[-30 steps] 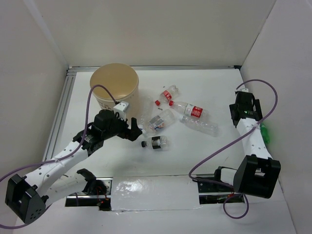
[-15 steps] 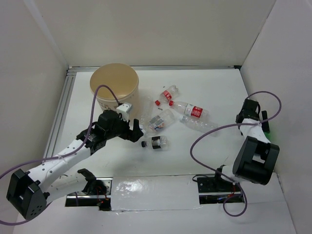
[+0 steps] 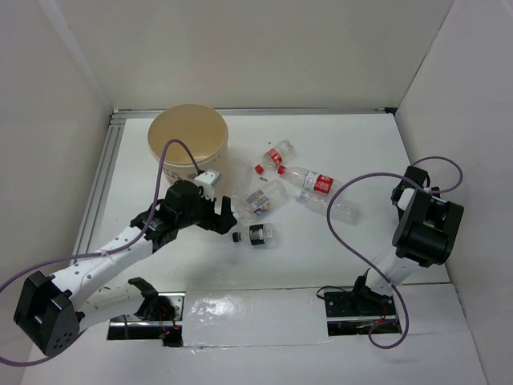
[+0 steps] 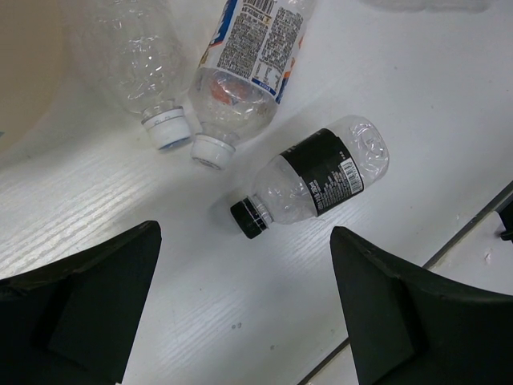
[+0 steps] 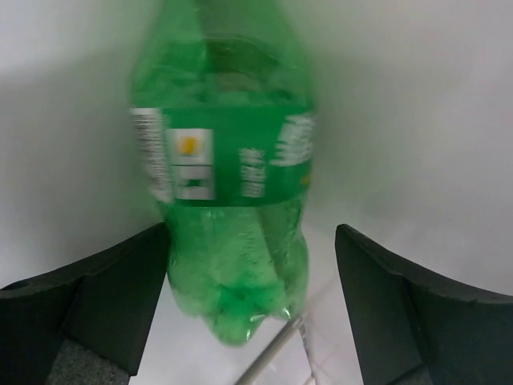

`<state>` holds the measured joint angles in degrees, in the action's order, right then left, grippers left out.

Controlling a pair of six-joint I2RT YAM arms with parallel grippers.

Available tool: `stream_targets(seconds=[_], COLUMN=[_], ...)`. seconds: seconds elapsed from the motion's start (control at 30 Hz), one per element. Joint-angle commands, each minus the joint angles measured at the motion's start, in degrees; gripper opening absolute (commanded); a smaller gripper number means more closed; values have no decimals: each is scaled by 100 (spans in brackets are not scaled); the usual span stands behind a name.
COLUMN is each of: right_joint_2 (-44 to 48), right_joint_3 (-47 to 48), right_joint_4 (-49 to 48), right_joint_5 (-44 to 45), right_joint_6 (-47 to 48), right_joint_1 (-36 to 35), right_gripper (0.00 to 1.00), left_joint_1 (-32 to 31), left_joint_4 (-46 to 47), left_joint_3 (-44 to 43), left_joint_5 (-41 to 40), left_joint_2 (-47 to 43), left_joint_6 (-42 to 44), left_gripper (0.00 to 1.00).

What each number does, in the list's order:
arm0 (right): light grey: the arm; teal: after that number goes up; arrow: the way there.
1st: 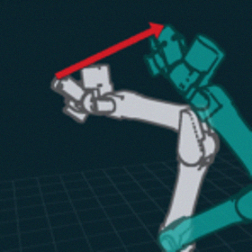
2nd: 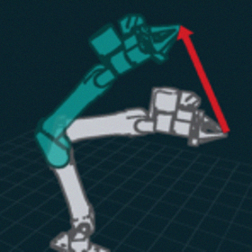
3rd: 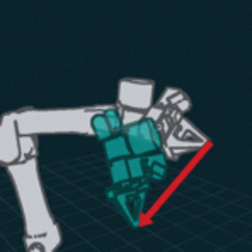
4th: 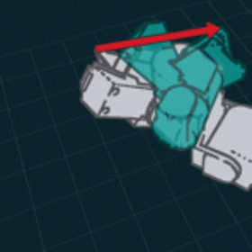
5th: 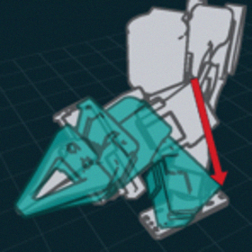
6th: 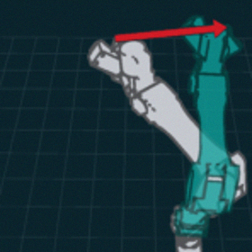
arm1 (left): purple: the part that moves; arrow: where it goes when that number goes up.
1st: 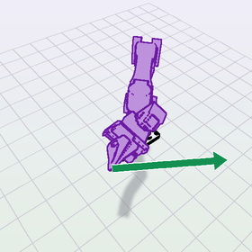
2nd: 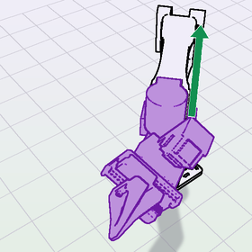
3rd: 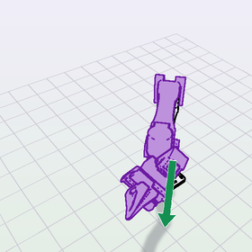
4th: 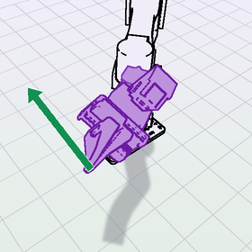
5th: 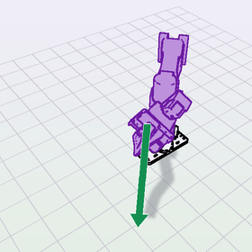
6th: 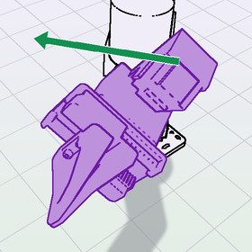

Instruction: Put the plastic bottles in the bin

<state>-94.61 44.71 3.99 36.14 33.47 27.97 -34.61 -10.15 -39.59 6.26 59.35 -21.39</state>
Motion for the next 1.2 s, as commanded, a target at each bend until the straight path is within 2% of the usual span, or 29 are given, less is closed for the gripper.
stream_targets(seconds=[0.0, 0.13, 0.23, 0.27, 0.33, 0.37, 0.43, 0.47, 0.53, 0.57, 0.67, 0.7, 0.83, 0.9, 0.93, 1.03, 1.07, 1.1, 1.13, 1.17], right_joint_2=[-251, -374, -514, -515, -515, -402, -112, 72, 748, 1003, 2067, 2530, 3280, 3282, 3169, 2460, 1986, 1981, 1494, 1263], right_joint_3=[143, 12, 134, 135, 196, 196, 196, 257, 423, 520, 828, 907, 1022, 1162, 1241, 1785, 2527, 2534, 2812, 3381], right_joint_4=[-706, -1119, -962, -883, -751, -542, -234, 229, 759, 1327, 1780, 1877, 1108, 737, 509, 357, 357, 357, 409, 410], right_joint_5=[-107, -107, -335, -484, -634, -852, -1221, -1798, -2555, -3464, -4787, -5636, -7030, -7645, -8318, -9078, -9150, -9151, -9221, -9221], right_joint_6=[53, 265, 265, 265, 195, 142, 63, -7, -8, -8, 255, 361, 414, 414, 414, 414, 414, 414, 327, 57], right_joint_1=[121, 121, 121, 121, 121, 121, 34, 33, -141, -351, -843, -950, -1504, -1775, -1881, -2592, -3282, -3289, -3489, -3674], right_gripper=[89, 87, 80, 71, 60, 48, 38, 35, 34, 34, 32, 31, 28, 27, 27, 30, 33, 33, 33, 33], left_joint_1=[-28, -28, -28, -28, -28, -28, -28, -28, -28, -28, -28, -28, -90, -142, -195, -458, -581, -582, -712, -775], left_joint_4=[303, 303, 356, 356, 356, 408, 409, 409, 462, 522, 584, 585, 707, 760, 821, 883, 883, 883, 883, 944], left_joint_3=[-13, 39, 101, 101, 101, 101, 101, 101, 162, 163, 163, 163, 163, 232, 311, 496, 566, 567, 645, 698], left_joint_5=[33, -20, -20, -20, -20, -20, -20, -72, -72, -72, -72, -125, -187, -239, -292, -580, -730, -732, -880, -951], left_joint_2=[33, -20, -20, -20, 41, 41, 41, 41, 41, 41, 41, 41, 94, 94, 94, 146, 147, 147, 147, 86], left_joint_6=[-32, -32, -32, -32, -85, -85, -85, -85, -146, -146, -199, -199, -322, -462, -463, -603, -656, -656, -717, -718], left_gripper=[100, 100, 100, 100, 100, 100, 100, 100, 100, 100, 98, 98, 97, 96, 96, 94, 93, 93, 93, 93])
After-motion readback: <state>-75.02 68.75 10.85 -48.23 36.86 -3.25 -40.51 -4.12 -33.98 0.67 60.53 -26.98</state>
